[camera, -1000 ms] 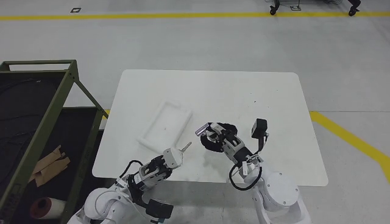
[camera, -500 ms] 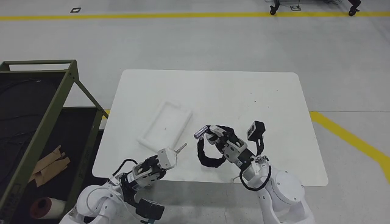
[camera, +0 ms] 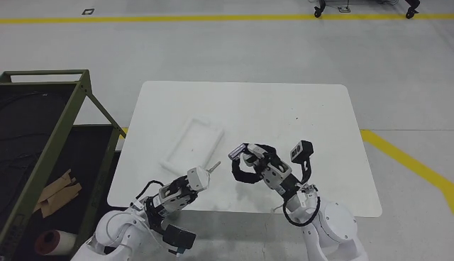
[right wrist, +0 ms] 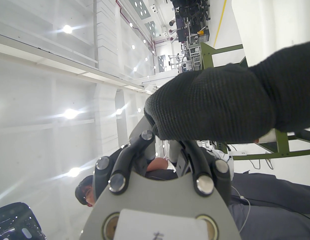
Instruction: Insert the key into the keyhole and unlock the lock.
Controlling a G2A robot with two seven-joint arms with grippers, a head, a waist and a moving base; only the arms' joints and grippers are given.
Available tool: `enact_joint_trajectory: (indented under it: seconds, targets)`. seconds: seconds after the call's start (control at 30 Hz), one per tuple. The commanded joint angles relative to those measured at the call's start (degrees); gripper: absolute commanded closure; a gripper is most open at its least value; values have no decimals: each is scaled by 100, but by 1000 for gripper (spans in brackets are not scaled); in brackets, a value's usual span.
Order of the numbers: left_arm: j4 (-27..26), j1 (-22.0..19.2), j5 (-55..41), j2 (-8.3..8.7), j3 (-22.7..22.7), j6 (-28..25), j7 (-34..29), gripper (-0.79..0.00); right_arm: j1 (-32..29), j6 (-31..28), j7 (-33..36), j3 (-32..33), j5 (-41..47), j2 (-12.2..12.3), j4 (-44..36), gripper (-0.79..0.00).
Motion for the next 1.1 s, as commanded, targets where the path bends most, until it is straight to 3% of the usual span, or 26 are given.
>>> enact_joint_trajectory:
  seconds: [0.0, 0.53, 1.07]
  targets:
    - [-8, -31, 10, -5, 12, -25, -15, 0, -26, -84, -29, -12, -14, 11, -16, 0]
    - [39, -246, 148, -43, 147, -199, -137, 0, -137, -823, -168, -152, -468, 107, -63, 0]
    - [50, -307, 208, -63, 202, -254, -152, 0, -117, -1048, -208, -259, -552, 188, 2, 0]
